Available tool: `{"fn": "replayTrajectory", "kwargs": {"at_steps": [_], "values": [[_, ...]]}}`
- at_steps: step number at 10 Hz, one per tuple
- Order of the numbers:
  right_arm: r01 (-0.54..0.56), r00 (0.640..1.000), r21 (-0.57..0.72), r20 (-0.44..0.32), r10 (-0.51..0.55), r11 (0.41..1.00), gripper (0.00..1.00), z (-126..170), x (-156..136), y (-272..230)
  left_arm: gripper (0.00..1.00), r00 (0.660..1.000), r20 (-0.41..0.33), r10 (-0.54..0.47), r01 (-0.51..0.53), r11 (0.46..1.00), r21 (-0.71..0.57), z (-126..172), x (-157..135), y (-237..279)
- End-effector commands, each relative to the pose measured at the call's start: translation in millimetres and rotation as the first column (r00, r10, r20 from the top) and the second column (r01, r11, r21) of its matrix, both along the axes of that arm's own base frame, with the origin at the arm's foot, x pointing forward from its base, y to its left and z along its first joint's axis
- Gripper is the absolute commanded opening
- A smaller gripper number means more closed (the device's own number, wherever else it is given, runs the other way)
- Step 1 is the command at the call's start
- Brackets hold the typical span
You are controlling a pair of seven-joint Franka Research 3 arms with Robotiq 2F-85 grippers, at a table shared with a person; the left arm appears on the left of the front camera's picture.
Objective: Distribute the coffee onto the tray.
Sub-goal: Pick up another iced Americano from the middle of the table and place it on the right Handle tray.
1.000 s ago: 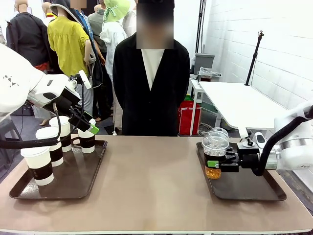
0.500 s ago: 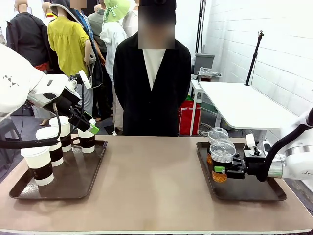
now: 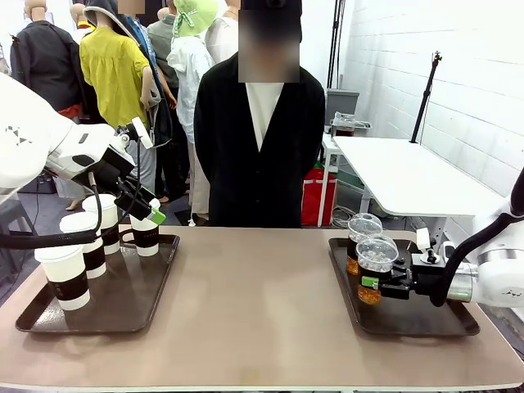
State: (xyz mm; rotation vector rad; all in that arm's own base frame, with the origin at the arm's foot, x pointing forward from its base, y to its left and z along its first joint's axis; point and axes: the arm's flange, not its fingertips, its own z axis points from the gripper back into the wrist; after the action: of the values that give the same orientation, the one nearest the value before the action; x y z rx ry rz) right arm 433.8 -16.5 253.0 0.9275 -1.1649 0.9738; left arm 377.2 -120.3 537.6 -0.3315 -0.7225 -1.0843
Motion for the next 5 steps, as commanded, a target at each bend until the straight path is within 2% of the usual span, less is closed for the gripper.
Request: {"fn": "replayTrajectory", "kwargs": {"at_steps": [1, 5], "values": [[0.013, 0.999, 0.065, 0.031, -0.015, 0.998, 0.66, -6.5, 9.1, -2.3, 1.0, 1.0, -0.002, -0.009, 0.009, 1.0, 0.0, -0.6, 0.8, 2.3], [0.015, 1.0, 0.082, 0.001, -0.016, 0.997, 0.66, -23.6, 11.7, -3.2, 1.0, 1.0, -0.002, -0.009, 0.009, 1.0, 0.0, -0.6, 0.8, 2.3]]}}
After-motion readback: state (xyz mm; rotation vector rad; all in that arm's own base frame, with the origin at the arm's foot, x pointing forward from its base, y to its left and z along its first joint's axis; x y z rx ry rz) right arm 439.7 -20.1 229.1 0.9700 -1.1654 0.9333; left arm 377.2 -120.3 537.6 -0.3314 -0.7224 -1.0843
